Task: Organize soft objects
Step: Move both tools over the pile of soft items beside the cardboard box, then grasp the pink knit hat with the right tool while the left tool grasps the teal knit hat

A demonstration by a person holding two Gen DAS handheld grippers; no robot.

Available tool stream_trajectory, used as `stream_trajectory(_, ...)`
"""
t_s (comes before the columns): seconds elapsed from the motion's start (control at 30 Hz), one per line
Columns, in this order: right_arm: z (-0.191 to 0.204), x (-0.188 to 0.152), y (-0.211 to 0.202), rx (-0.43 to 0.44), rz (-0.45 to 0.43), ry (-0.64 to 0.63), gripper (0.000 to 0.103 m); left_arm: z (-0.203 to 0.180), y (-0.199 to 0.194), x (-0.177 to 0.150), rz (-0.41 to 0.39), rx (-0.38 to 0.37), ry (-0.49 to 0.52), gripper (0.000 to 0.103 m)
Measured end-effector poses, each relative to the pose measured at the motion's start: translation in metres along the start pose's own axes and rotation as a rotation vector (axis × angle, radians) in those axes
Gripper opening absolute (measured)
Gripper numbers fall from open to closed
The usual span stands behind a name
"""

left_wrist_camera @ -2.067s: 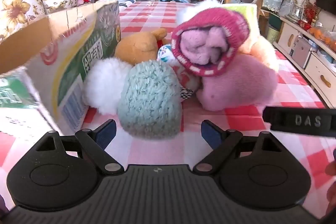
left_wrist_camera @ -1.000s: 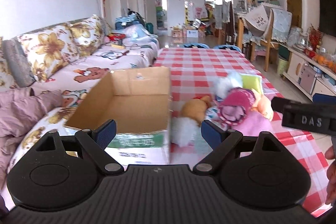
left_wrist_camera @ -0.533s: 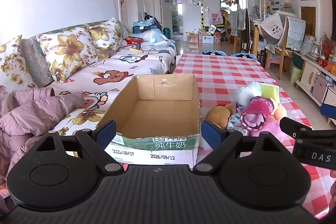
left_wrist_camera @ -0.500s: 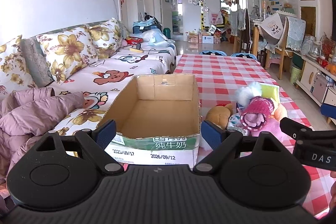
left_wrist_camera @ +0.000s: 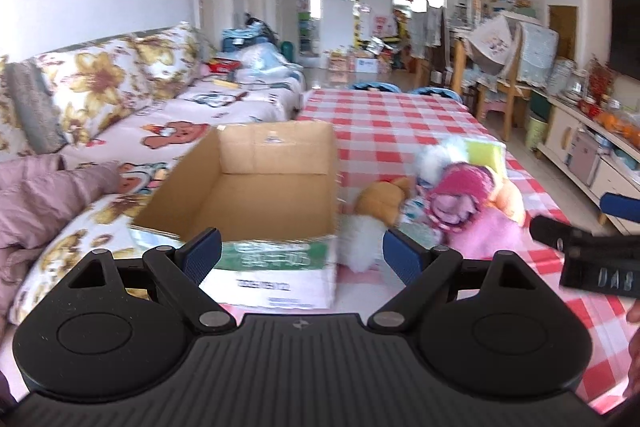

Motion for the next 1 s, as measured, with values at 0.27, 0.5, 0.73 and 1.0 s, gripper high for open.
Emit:
stream_trajectory(0.27, -0.037, 0.005, 0.019, -0.004, 0.062, 0.140, 0.102, -0.027, 0.008, -0.009, -0.016, -0.121, 0.094, 0.103)
stream_trajectory(0.5, -0.045, 0.017, 0.050, 0.107, 0.103, 0.176, 0.102, -0.050, 0.017, -0.022, 0.003, -0.184, 0.188, 0.103)
stream_trajectory(0.73, -0.055, 0.028, 0.084, 0.173, 0.153, 0.298, 0.102, -0.065, 0.034, -0.025, 0.017, -0.179, 0.272, 0.101)
stream_trajectory(1.0, -0.056, 0.026, 0.130, 0.184, 0.247, 0.374, 0.102, -0.053, 0.048, -0.029, 0.059, -0.173, 0.278, 0.086)
Point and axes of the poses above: each gripper's, at about its wrist camera, not at the fingertips, and y roughly the way its jaws point, z to its left, x to its top, the point moved 2 cm from there along y, roughly the way its jaws point, and after that the axes turned 5 degrees about x, right-handed, at the moved point
